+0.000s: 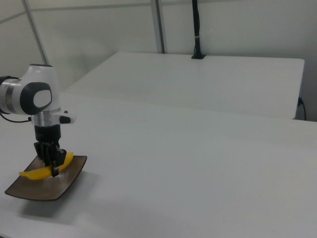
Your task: Bananas placed on a ceramic plate
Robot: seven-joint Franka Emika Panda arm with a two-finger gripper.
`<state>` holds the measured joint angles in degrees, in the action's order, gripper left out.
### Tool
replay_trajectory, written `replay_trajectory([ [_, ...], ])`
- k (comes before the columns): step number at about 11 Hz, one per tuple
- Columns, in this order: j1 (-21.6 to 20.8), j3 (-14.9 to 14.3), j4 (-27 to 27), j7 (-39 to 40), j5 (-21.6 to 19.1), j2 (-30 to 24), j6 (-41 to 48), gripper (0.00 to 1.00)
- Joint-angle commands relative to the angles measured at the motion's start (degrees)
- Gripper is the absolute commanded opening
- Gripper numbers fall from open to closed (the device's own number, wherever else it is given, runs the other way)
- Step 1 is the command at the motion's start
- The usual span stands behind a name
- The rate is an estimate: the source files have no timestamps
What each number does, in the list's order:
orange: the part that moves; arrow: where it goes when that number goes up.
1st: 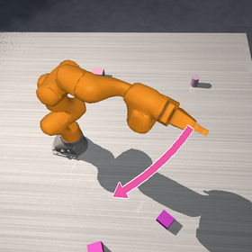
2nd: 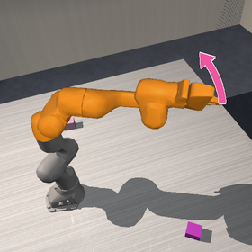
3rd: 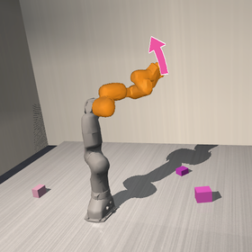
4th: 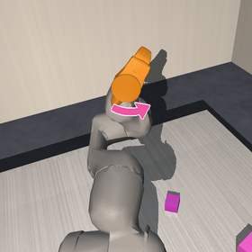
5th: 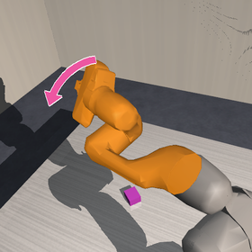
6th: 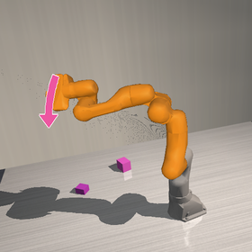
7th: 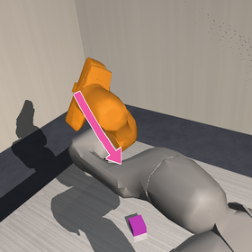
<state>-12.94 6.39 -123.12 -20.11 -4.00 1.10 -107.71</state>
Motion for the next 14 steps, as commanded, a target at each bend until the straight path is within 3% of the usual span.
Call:
replay_trajectory([
  [1, 0.55, 0.82, -1.43, -1.43, -0.13, -1.45, -0.31, 0.83],
  [2, 0.64, 0.82, -1.08, -1.43, -0.13, -1.63, 0.83, 0.99],
  [5, 0.9, 0.82, 3.29, -0.99, -0.05, -2.15, 2.85, 1.0],
  [11, 4.23, 0.82, 26.22, 0.86, 2.77, -2.24, 15.41, 1.0],
  [14, 6.08, -0.23, 31.79, 2.6, 1.89, -2.85, 15.87, 1.0],
])
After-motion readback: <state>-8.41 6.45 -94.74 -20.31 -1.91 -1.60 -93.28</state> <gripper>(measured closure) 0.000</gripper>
